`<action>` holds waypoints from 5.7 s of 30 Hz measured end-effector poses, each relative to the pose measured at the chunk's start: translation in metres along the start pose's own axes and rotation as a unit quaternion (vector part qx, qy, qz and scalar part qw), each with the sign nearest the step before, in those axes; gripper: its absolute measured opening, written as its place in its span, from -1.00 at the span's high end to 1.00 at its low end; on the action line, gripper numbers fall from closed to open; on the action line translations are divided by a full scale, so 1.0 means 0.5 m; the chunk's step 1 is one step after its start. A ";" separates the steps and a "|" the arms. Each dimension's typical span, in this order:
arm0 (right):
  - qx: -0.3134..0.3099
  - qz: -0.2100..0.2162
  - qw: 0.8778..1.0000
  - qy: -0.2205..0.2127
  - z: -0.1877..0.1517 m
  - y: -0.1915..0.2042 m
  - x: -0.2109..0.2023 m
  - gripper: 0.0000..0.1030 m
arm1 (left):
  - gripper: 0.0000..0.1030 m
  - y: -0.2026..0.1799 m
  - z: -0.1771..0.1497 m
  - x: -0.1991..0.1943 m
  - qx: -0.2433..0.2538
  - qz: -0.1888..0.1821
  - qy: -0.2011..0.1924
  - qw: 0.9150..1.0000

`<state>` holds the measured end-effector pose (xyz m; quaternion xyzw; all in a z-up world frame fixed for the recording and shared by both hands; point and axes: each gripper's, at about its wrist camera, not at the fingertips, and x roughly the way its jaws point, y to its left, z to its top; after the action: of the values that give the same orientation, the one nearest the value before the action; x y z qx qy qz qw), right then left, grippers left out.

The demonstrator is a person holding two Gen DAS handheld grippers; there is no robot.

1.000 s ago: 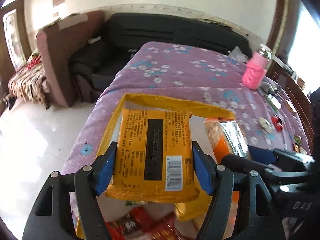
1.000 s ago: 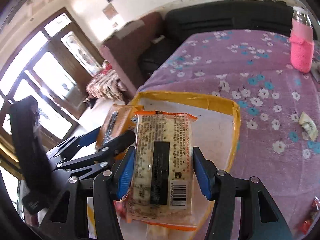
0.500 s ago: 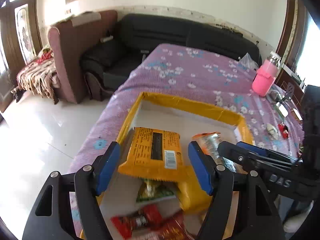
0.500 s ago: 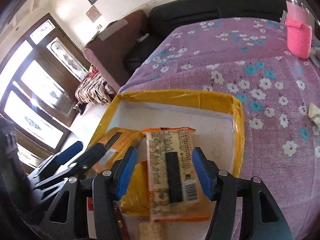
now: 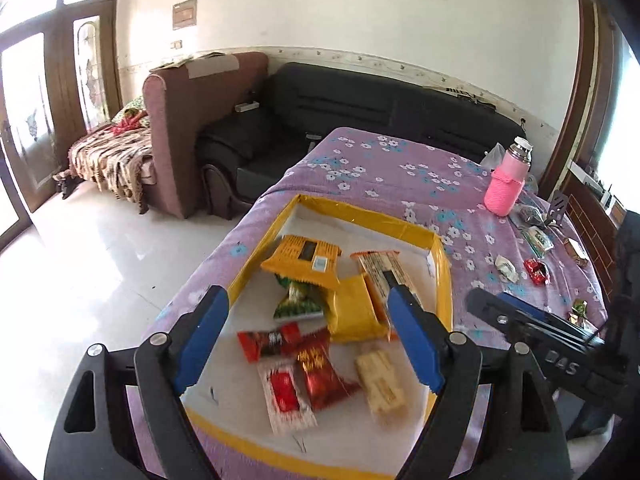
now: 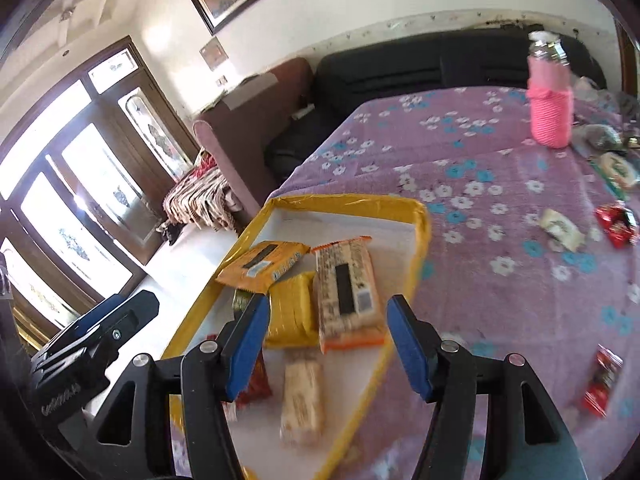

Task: Organize snacks
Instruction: 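Lower both packs into the tray and open both tools, then grasp the cracker pack with yellow ends using the right tool, then grasp the red chocolate candy with the left tool while the right tool holds its cracker pack, then carry both snacks over the tray and open both tools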

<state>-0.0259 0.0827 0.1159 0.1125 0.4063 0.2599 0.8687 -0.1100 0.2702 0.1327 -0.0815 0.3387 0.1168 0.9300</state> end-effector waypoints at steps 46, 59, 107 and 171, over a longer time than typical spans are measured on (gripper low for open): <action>0.207 -0.291 0.932 -0.055 -0.082 -0.747 -0.359 -0.20 | -0.60 -0.263 -0.132 -0.047 0.096 -0.116 0.018 0.988; 0.127 0.007 0.990 0.065 -0.131 -0.540 -0.257 -0.07 | -0.60 -0.264 -0.142 -0.017 0.087 -0.147 0.049 0.984; 0.029 -0.100 0.995 0.009 -0.129 -0.529 -0.179 -0.37 | -0.24 -0.587 -0.179 0.205 0.322 -0.231 0.124 0.909; -0.080 0.020 0.991 0.103 -0.061 0.053 0.121 -0.35 | 0.56 0.060 -0.127 0.150 -0.026 -0.110 0.079 0.990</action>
<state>-0.0266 0.1374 0.0681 0.0239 0.4695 0.3191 0.8229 -0.1013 0.2965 0.0341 -0.1517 0.3967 0.0157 0.9052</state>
